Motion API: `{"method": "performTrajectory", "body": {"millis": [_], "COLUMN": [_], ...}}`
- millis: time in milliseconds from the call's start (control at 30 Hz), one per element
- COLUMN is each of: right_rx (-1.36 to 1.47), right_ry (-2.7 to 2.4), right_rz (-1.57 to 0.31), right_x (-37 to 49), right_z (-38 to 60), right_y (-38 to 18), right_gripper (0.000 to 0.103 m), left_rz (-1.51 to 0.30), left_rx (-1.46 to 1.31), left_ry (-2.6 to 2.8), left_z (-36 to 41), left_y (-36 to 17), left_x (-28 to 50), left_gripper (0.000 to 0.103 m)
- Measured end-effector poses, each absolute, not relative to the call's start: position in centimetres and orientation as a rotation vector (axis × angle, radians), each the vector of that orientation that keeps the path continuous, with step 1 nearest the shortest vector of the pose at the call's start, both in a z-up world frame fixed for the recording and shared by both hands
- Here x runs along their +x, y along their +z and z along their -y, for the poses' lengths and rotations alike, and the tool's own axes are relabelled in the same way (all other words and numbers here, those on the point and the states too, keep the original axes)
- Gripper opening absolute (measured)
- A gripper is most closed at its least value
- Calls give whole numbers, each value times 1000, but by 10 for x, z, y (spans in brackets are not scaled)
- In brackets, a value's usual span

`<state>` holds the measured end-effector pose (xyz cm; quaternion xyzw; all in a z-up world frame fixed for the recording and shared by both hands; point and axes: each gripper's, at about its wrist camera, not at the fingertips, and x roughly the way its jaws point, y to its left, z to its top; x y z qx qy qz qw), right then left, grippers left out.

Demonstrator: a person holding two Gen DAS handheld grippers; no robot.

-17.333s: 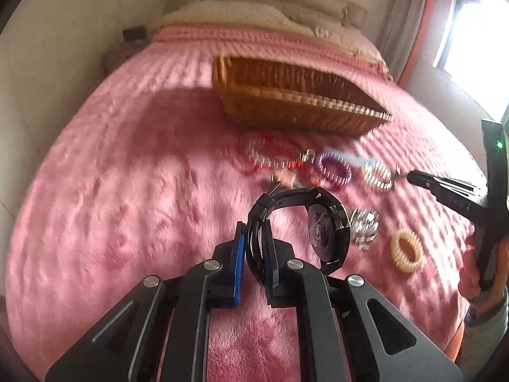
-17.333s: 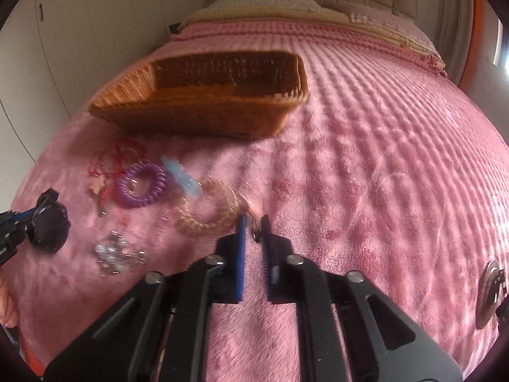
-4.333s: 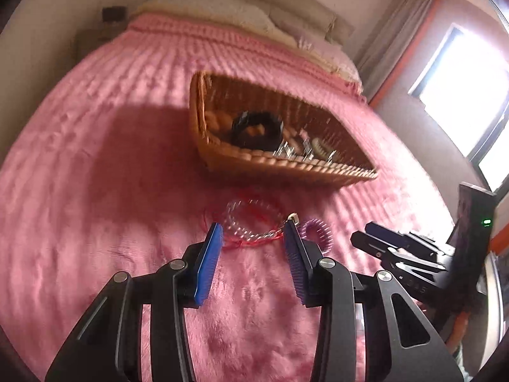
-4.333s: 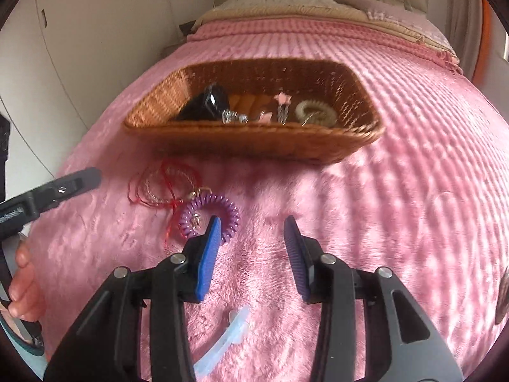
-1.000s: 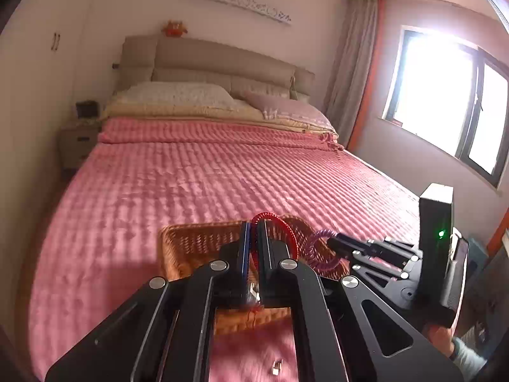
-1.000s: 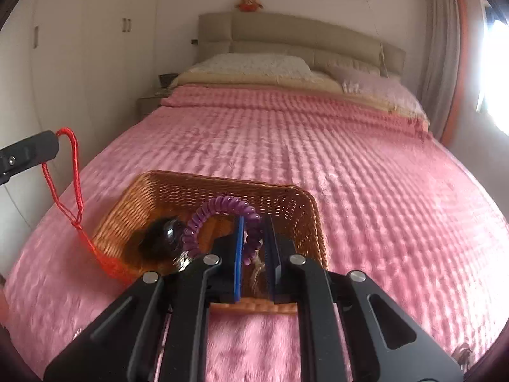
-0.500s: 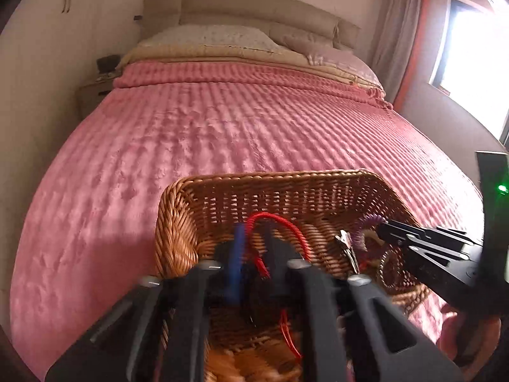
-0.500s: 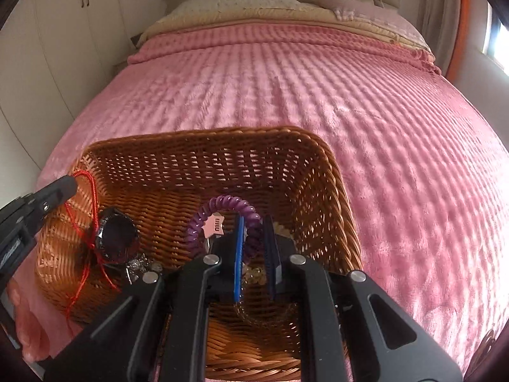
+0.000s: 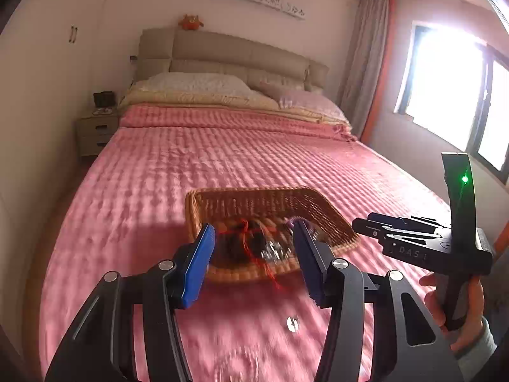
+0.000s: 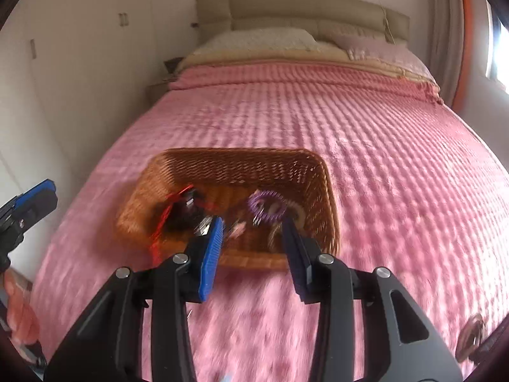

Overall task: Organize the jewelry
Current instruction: 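Grasp the clear crystal bracelet with the left tool while the right tool grasps the blue clip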

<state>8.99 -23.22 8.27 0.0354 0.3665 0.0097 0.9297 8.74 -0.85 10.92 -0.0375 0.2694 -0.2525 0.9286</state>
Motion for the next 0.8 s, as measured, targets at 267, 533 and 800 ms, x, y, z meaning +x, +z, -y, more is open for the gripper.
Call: {"method": "performTrajectory", "body": {"millis": [267,533,800], "right_rx": [130,183,248], "right_ry": [48,62,32], "right_rz": [-834,-936,-956], "right_x": [6,-37,-34], "right_z": [221,207,206], "right_y": [32,-18,-40], "right_gripper": [36,36,36], "left_rz": [-671,-886,-957], "left_rx": [-120,-196,-137], "left_ry": [-453,-506,-522], "left_z": [-30,-46,-29], "left_y": [49,-16,-32], "left_x": [38,59,85], "left_gripper": [46,34,20]}}
